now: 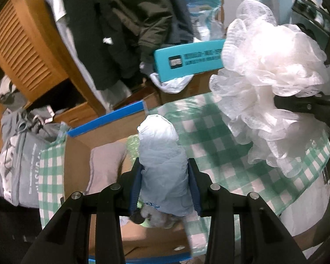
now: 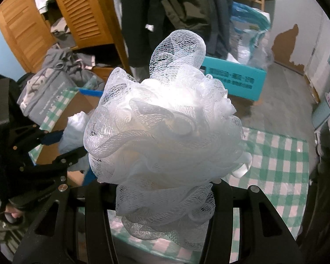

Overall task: Organize soft objects
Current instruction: 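Lift and carry the white sock in the left gripper to the box while the right carries the bath puff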

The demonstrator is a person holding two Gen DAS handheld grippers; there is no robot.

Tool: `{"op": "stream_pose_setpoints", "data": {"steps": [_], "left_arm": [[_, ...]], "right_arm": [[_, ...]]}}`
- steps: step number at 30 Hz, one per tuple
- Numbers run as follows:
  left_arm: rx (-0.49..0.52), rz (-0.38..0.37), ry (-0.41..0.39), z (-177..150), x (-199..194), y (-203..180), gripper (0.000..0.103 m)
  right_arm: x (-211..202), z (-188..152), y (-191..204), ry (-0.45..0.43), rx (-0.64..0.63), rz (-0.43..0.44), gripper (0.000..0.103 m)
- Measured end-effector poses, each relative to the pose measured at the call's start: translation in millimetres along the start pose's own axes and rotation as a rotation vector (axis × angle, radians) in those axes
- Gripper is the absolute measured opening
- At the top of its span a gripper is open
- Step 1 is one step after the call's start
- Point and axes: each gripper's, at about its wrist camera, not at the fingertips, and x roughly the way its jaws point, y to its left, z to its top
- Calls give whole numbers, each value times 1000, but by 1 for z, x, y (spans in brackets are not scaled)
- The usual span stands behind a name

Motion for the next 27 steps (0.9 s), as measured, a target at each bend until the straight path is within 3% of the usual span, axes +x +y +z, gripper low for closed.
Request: {"op": "stream_pose_setpoints", "data": {"steps": [6,27], "left_arm": [[-37,37,2,-7,2,28,40],[-217,27,77,-34,27,108,40]], "right_arm": [[13,12,25,8,-29,21,48],[76,50,103,89,-109,76,48]]}}
